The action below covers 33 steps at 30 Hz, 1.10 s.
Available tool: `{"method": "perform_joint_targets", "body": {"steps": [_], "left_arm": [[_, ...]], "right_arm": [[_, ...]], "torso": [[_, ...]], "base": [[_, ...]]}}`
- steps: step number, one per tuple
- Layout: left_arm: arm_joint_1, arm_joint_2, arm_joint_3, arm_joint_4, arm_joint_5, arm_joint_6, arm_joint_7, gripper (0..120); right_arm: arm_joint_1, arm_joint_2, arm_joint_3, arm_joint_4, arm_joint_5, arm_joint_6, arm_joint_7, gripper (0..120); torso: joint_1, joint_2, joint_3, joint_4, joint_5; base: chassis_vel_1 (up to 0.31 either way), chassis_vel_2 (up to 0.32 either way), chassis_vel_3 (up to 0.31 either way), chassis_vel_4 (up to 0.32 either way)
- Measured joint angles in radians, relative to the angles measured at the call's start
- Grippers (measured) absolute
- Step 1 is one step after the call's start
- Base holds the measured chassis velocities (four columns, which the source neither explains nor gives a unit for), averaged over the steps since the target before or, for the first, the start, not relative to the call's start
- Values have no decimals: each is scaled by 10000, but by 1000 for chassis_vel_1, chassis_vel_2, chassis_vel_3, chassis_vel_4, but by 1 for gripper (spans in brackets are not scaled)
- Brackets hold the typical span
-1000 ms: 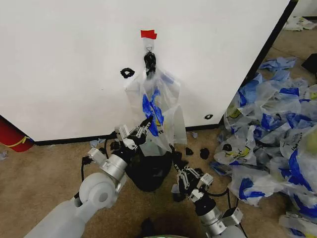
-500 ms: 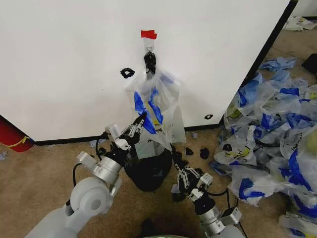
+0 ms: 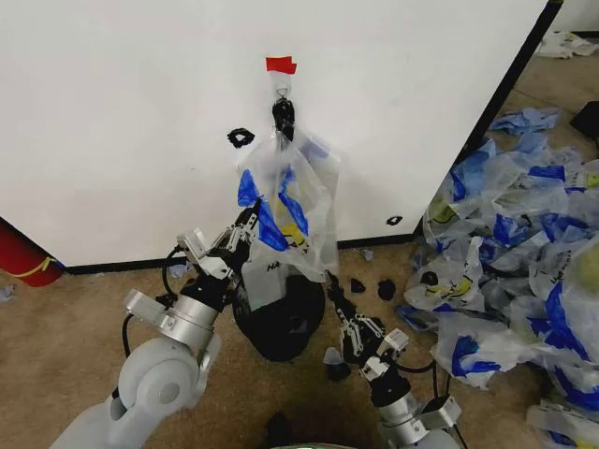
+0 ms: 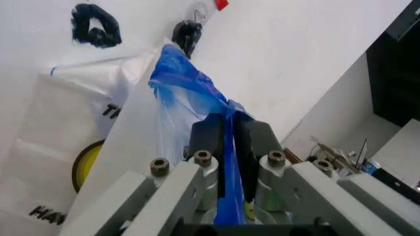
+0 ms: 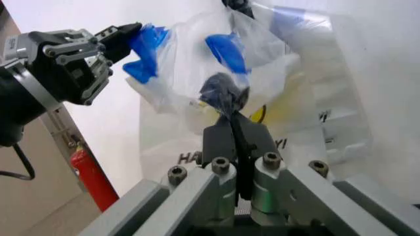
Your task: Pick up the garbage bag from the wall and place it over the trash bin.
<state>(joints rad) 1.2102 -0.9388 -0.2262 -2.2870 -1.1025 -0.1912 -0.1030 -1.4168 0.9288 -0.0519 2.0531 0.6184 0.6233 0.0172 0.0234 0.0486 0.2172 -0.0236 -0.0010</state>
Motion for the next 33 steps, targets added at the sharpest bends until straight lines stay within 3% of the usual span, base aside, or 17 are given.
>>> {"method": "perform_joint_targets", "body": {"steps": [13,21,29,33], "left_arm": [[26,-52,120,-34,70,-7,20,8],[-44,-109,282,166,174,-6,52,8],[-164,-248,431,374,258,-3,60,8],[-251,-308,477,405,261,19,62,8]], "right_arm": [[-161,-46,431,153,-223,-17,78,0],[-531,-954,1612,914,-384,-162,288,27],[-795,-2242,2450,1392,-516,-179,395,57],[-315,-3206,2532,1573,-477,-724,749,74]], "torso": [[0,0,0,0,2],[0,0,0,0,1],[0,0,0,-1,1],[0,0,1,0,2]], "base": [[0,0,0,0],[0,0,0,0],[0,0,0,0],[0,0,0,0]]}}
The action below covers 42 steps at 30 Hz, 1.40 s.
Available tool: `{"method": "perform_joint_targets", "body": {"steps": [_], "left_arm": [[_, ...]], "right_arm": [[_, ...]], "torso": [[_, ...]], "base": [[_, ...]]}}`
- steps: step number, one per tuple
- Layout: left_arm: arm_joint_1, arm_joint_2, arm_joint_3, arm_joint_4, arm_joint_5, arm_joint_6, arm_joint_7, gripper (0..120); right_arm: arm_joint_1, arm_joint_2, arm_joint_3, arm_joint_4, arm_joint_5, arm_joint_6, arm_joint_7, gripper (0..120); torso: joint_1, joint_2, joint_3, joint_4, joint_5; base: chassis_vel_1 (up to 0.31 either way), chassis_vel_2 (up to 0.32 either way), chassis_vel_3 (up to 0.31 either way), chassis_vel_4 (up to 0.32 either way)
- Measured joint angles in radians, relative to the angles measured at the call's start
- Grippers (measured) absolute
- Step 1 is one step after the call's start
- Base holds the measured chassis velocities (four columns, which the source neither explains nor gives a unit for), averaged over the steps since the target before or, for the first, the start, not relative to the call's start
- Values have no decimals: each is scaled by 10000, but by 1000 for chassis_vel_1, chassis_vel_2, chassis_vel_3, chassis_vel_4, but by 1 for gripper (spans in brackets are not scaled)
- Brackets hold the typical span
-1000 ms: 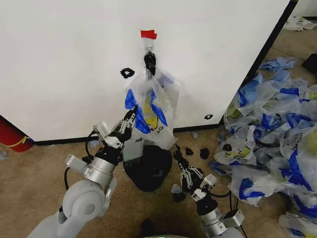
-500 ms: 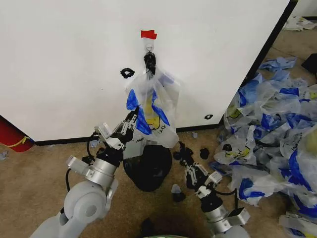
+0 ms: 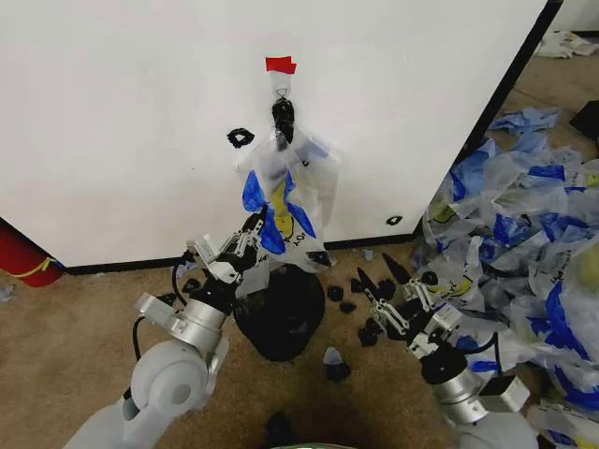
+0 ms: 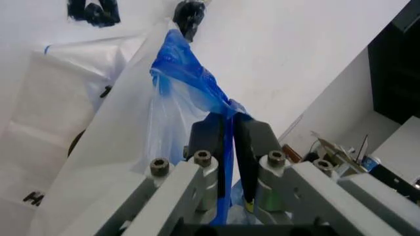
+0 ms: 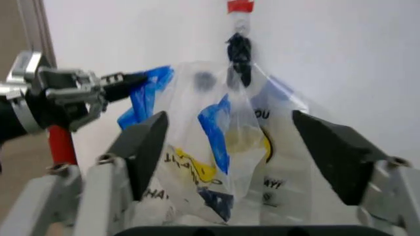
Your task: Pick up the garbage bag from the wall and place it over the trash bin.
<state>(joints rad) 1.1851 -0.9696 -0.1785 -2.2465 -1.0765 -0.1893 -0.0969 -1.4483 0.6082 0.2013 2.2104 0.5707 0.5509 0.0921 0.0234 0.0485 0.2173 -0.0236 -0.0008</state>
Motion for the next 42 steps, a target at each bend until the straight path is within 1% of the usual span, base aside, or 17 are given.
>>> {"method": "perform_joint_targets", "body": {"steps": [1,2,3,7,9,10,13,15,16,17,18,21,23,24,30,32,42], "left_arm": [[-17,-6,6,1,-3,8,1,8],[-17,-6,6,1,-3,8,1,8],[-34,-11,13,1,-8,17,1,8],[-135,-69,68,44,-26,86,12,8],[-166,-143,86,75,-26,115,14,8],[-166,-143,86,75,-26,115,14,8],[-175,-234,103,112,0,147,18,8],[-162,-276,101,131,27,152,22,8],[-149,-293,90,133,40,153,23,8],[-149,-293,90,133,40,153,23,8],[-138,-306,76,133,48,153,26,8],[-96,-341,25,137,87,154,26,8],[-49,-364,-6,145,118,153,26,8],[-21,-365,-21,146,136,149,26,8],[26,-373,-54,167,179,132,27,8],[4,-372,-62,186,181,127,27,8],[8,-429,-71,289,219,76,33,8]], "right_arm": [[137,-307,-25,51,80,-143,84,79],[137,-307,-25,51,80,-143,84,79],[251,-608,-47,106,177,-288,158,81],[1651,-2364,-636,251,1158,-1127,424,97],[2758,-2760,-1265,148,1615,-1383,414,98],[2758,-2760,-1265,148,1615,-1383,414,98],[5043,-3022,-3112,-202,2266,-1766,333,97],[6925,-2949,-4597,-567,2507,-1974,273,94],[7793,-2847,-5270,-757,2578,-2075,262,93],[7793,-2847,-5270,-757,2578,-2075,262,93],[8408,-2729,-5818,-904,2620,-2168,256,93],[10126,-2185,-7537,-1395,2576,-2286,250,92],[10922,-1828,-8320,-1689,2444,-2297,286,91],[11168,-1699,-8616,-1813,2363,-2294,306,90],[12210,-1049,-9766,-2467,2001,-2230,332,84],[12626,-800,-10107,-2798,1987,-2206,337,82],[13655,43,-11034,-3918,2023,-2131,297,77]], "torso": [[0,0,0,0,3],[0,0,0,0,3],[0,0,0,0,1],[0,0,1,1,-4],[1,0,1,2,-3],[1,0,1,2,-3],[1,0,0,-2,-1],[1,-1,1,-1,6],[1,0,1,2,-5],[1,0,1,2,-5],[1,0,0,1,-10],[1,0,2,3,9],[1,0,1,1,-10],[1,-1,2,1,-4],[1,0,2,-1,2],[0,0,1,0,-7],[0,-1,0,1,-3]], "base": [[0,0,0,0],[0,0,0,0],[0,0,0,0],[0,0,0,0],[0,0,0,0],[0,0,0,0],[0,0,0,0],[0,0,0,0],[0,0,0,0],[0,0,0,0],[0,0,0,0],[0,0,0,0],[0,0,0,0],[0,0,0,0],[0,0,0,0],[0,0,0,0],[0,0,0,0]]}}
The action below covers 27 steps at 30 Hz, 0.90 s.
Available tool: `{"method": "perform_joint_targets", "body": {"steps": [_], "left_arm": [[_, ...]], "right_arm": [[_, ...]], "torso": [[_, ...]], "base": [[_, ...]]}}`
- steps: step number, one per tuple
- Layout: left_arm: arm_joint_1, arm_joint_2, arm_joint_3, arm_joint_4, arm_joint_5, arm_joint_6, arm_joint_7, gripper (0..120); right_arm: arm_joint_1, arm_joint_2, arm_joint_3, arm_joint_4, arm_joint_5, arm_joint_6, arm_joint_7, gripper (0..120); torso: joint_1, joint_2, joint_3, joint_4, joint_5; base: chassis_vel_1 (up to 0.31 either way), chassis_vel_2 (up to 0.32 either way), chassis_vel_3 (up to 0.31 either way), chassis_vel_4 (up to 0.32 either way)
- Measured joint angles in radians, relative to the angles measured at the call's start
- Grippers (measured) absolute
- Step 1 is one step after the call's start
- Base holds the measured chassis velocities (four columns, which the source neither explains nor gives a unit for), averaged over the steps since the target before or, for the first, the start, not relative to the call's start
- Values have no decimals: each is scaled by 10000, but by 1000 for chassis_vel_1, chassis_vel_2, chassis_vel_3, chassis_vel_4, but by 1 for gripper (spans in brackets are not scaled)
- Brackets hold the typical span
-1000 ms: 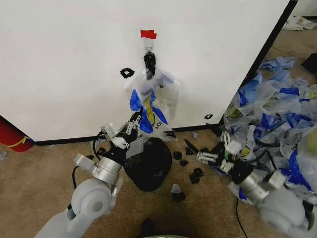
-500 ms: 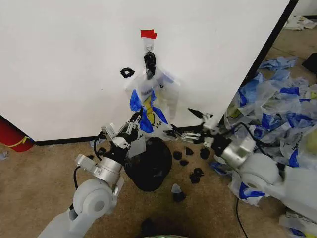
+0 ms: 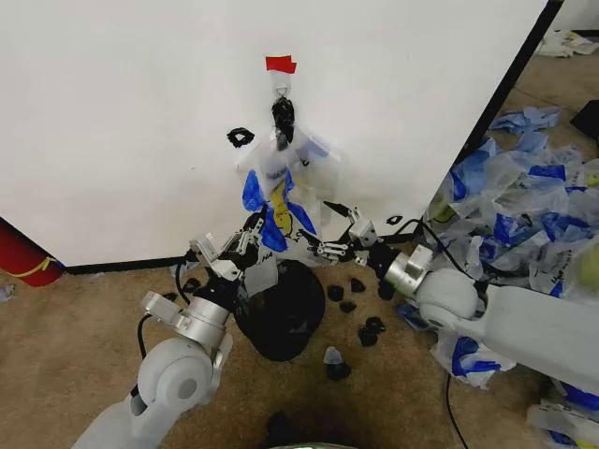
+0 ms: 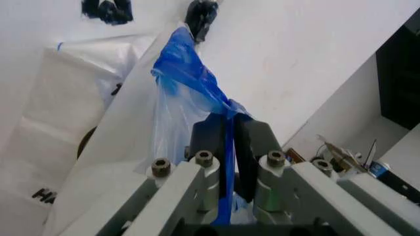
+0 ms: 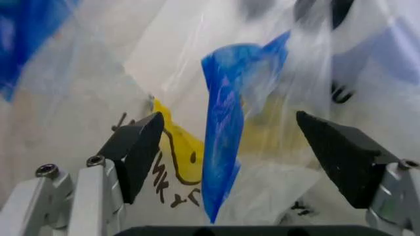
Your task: Pick up the garbage bag from the wall and place it over the trash bin.
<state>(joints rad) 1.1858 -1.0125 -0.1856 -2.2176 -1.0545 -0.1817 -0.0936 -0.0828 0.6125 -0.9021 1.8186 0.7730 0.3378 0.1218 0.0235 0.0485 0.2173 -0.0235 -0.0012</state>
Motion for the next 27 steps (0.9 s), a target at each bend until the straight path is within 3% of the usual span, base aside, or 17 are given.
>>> {"method": "perform_joint_targets", "body": {"steps": [17,27], "left_arm": [[9,-145,-56,215,129,-187,128,8],[-28,-203,-56,290,151,-203,139,8]], "right_arm": [[933,1254,-1038,-1371,-64,255,13,69],[991,1434,-1368,-1535,-98,337,0,53]], "torso": [[0,0,0,0,1],[0,0,-1,-2,2]], "base": [[0,0,0,0],[0,0,0,0]]}}
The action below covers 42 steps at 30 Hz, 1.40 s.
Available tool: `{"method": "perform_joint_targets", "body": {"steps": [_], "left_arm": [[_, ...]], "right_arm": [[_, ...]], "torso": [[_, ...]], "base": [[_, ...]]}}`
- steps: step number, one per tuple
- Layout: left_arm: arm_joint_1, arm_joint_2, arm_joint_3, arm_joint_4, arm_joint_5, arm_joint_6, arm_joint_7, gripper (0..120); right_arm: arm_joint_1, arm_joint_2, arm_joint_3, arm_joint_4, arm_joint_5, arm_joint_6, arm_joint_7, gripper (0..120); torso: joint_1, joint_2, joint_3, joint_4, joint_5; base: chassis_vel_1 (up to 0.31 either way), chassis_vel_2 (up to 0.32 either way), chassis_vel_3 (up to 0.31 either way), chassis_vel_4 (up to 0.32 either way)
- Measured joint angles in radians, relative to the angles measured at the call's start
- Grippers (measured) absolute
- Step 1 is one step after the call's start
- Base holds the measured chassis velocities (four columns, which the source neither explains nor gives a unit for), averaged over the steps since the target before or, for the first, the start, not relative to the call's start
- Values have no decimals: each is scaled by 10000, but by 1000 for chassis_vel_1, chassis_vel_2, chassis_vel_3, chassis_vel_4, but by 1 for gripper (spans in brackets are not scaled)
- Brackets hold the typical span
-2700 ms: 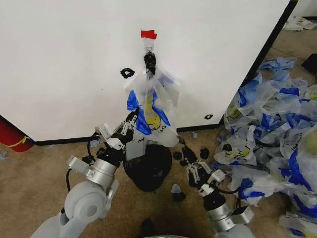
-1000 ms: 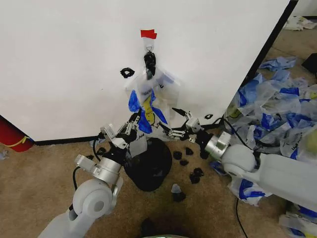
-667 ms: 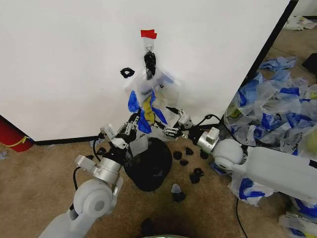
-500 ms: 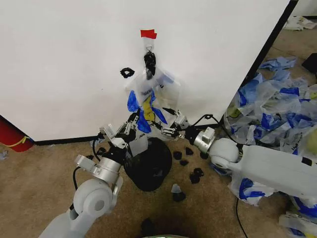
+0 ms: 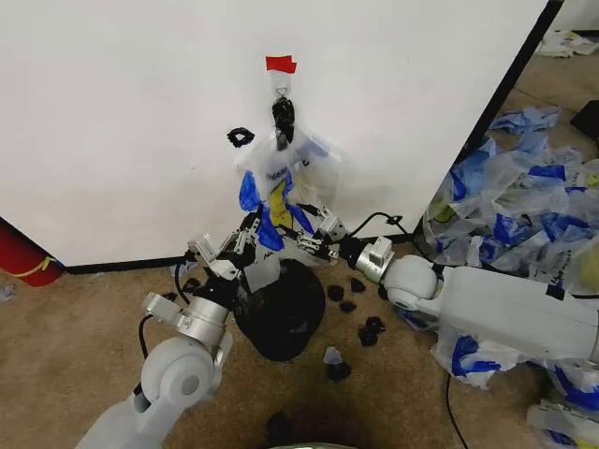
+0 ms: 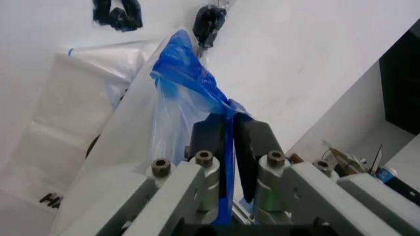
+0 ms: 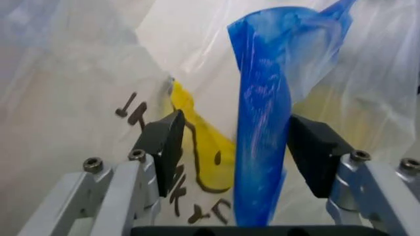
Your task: Pick up the garbage bag from the wall and place it over the trash bin.
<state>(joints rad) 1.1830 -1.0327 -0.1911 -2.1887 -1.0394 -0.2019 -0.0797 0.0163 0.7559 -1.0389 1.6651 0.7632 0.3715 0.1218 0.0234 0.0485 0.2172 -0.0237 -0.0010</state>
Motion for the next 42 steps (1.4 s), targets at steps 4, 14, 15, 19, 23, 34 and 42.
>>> {"method": "perform_joint_targets", "body": {"steps": [4,14,15,19,23,34,42], "left_arm": [[17,-31,3,66,44,-27,6,8],[92,-94,9,171,167,-111,13,8],[90,-97,8,180,169,-112,13,8],[92,-101,13,213,192,-117,13,8],[57,-103,30,279,196,-119,13,8],[-51,-45,65,357,187,-109,8,8],[-53,151,29,267,135,-54,-70,8]], "right_arm": [[-28,88,-24,-158,-34,95,-18,46],[-123,225,16,-352,-64,258,-16,11],[-132,229,25,-358,-70,289,-12,8],[-306,174,228,-313,-81,365,71,1],[-713,-131,636,76,-45,390,285,0],[-2225,-1019,2651,1635,748,461,820,0],[-4485,-1433,4976,2300,1284,924,1045,0]], "torso": [[0,0,0,1,0],[0,0,0,1,-1],[0,0,0,1,0],[0,0,0,4,-1],[0,0,0,1,1],[0,0,0,1,-1],[-1,0,0,1,4]], "base": [[0,0,0,0],[0,0,0,0],[0,0,0,0],[0,0,0,0],[0,0,0,0],[0,0,0,0],[0,0,0,0]]}}
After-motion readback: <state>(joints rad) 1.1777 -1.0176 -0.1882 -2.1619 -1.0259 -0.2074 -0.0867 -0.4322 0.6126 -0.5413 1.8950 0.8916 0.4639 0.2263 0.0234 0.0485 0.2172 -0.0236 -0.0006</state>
